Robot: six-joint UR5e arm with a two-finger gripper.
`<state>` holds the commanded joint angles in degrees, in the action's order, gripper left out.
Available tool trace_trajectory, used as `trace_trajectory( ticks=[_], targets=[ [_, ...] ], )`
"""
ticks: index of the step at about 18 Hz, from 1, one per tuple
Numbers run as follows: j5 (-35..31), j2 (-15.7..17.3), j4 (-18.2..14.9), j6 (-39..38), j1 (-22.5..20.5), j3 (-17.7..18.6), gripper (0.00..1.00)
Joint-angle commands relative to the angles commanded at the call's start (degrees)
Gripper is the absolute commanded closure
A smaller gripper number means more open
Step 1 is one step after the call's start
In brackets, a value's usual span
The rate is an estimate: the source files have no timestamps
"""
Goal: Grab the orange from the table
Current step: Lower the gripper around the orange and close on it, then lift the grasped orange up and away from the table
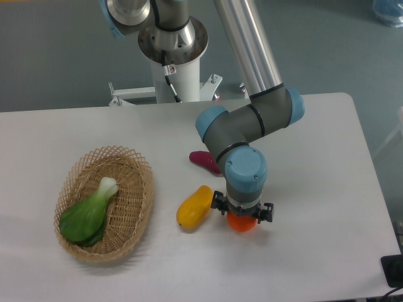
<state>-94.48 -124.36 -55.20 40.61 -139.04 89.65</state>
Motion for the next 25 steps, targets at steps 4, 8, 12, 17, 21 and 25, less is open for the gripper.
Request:
trace_trajectory(
  ticks=[4,8,12,17,21,25],
  targets=[
    [-0.09,-0.09,0.09,-0.53,0.0,-0.44,0.08],
    [0.0,0.09,-0.09,-0.53,0.0,-0.53,0.26],
    [0.35,0.53,-0.26,-0.27,0.0,-0.61,0.29],
    [0.27,1.4,-0.35,0.35,-0.18,-1.23,0.28],
    [0.88,2.72,-1.05,2.01,-0.96,-2.9,0.27],
    [5.34,5.09,-1.14,5.35,-3.95,-3.25,0.27]
  ],
)
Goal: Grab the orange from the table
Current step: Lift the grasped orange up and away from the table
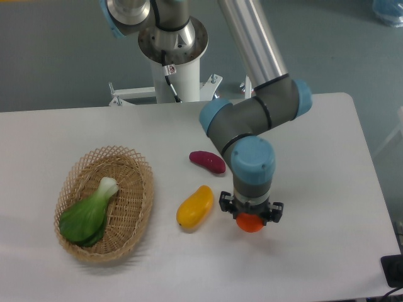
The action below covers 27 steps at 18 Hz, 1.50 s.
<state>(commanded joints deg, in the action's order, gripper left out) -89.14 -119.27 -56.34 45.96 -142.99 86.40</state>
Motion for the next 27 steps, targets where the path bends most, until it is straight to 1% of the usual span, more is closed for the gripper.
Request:
trace_trajectory(
  ticks=[2,6,9,11,13,20,25,27],
  targets=[
    [1.07,1.06,-0.09,2.37,-1.32,0.0,0.28],
    [0.98,1.85,-0.09,4.93,-2.56,0.0,0.27],
    [0.98,3.17,-3.07,8.26,-4.31,-0.18,0.27],
    [0.9,3.96,-5.61,12.56,-5.98,-0.79,0.26],
    [0.72,4.22,-6.24,14.33,-6.77,-1.14,0.26],
    [0.1,3.79,-6.24,16.88,-7.65,-1.85,0.25],
    [0.1,3.7,-5.98,17.15,-8.45,-1.85,0.25],
    [-0.24,3.35,-6.32,18.37,-8.45,-2.72,0.24]
  ],
)
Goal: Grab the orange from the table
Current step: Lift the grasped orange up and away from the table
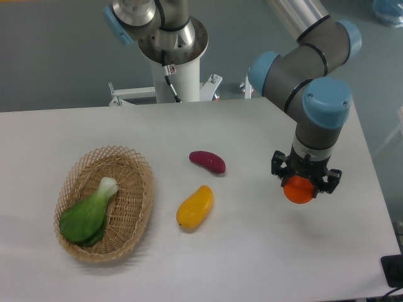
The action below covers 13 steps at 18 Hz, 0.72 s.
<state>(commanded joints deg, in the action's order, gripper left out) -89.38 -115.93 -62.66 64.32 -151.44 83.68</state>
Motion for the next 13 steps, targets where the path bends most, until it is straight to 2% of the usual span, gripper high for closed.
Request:
trace_trajectory(
  ticks=[3,8,13],
  targets=[
    [-2.2,-0.09,-0.18,1.42,0.09,-0.18,0.24],
    [-2.29,-1.93,-5.71,1.42,0.17,-4.31,0.24],
    [-2.29,-2.02,-5.63,1.42,0.26,-4.22,0.24]
  ],
)
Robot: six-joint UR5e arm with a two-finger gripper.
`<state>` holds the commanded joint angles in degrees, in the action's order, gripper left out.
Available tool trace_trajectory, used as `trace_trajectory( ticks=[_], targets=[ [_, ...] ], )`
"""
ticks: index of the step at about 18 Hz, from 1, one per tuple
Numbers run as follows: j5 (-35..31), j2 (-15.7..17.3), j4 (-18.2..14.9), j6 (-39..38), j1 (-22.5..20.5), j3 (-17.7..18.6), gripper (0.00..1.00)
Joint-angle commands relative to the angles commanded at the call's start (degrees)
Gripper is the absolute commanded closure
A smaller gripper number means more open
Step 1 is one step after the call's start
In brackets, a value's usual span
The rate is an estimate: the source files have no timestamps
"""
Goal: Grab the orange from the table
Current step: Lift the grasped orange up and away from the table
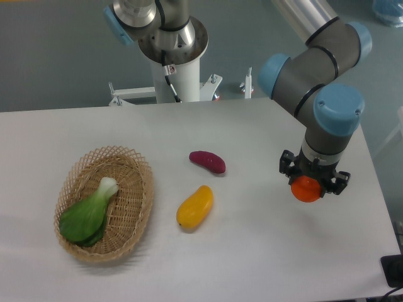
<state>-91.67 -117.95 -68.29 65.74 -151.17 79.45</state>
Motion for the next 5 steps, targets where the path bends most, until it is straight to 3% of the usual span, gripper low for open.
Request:
trace_trajectory(
  ticks=[5],
  targets=[
    [0.0,0.26,0.44,-0.09,0.09,0.62,0.25]
  ],
)
